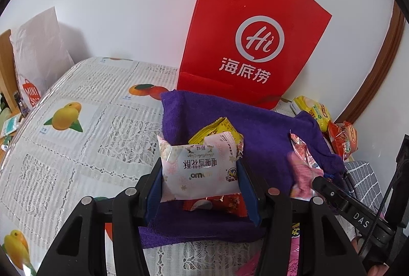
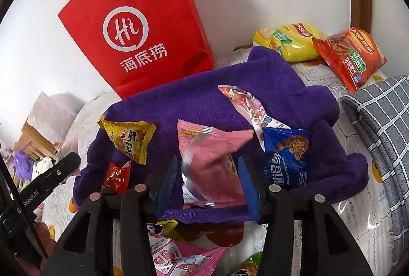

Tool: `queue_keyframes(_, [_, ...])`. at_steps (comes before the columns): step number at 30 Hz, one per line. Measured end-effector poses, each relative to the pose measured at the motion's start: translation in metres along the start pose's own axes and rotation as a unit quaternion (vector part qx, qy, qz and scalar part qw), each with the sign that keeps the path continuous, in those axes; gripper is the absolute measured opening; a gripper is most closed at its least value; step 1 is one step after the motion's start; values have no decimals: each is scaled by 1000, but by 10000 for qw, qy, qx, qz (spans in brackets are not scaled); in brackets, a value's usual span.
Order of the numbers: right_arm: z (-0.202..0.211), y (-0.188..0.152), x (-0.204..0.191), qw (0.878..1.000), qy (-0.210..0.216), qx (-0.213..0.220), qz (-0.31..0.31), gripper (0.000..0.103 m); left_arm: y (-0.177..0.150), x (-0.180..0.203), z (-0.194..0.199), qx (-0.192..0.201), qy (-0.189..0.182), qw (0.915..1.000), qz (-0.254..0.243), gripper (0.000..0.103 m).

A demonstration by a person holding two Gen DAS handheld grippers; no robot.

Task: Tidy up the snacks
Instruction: 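Open the right tool to drop the pink packet while the left tool releases the white-pink packet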

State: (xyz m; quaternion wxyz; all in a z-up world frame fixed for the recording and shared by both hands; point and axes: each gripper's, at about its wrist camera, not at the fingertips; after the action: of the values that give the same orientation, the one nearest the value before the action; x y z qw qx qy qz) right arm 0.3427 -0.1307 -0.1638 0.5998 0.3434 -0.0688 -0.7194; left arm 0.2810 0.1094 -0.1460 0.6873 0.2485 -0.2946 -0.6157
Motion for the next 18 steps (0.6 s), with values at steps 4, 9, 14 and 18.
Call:
queue_keyframes(4, [1, 1, 2, 10000, 15, 3, -65, 53, -1, 0, -3, -60, -38, 10000, -1, 52])
queue_keyframes(9, [3, 3, 4, 9998, 34, 44, -167, 53, -3, 2, -10, -211, -187, 9996, 2, 52])
queue_keyframes(14, [8, 4, 2, 9997, -74, 173, -175, 53, -5, 1, -16, -312, -227, 9992, 48, 52])
queue_keyframes(18, [12, 4, 0, 9996, -44, 242, -136, 53, -5, 1, -20, -392, -332, 9986, 92, 54])
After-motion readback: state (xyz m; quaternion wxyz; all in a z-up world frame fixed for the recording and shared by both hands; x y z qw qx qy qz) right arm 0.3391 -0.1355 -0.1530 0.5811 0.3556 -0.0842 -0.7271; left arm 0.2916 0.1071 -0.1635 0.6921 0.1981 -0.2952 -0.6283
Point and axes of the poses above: each gripper's, at about its wrist camera, not at the fingertips, and z roughly against the way its jaws point, x to its right, y to its top, and after that the axes turned 14 degrees about -z, right-handed
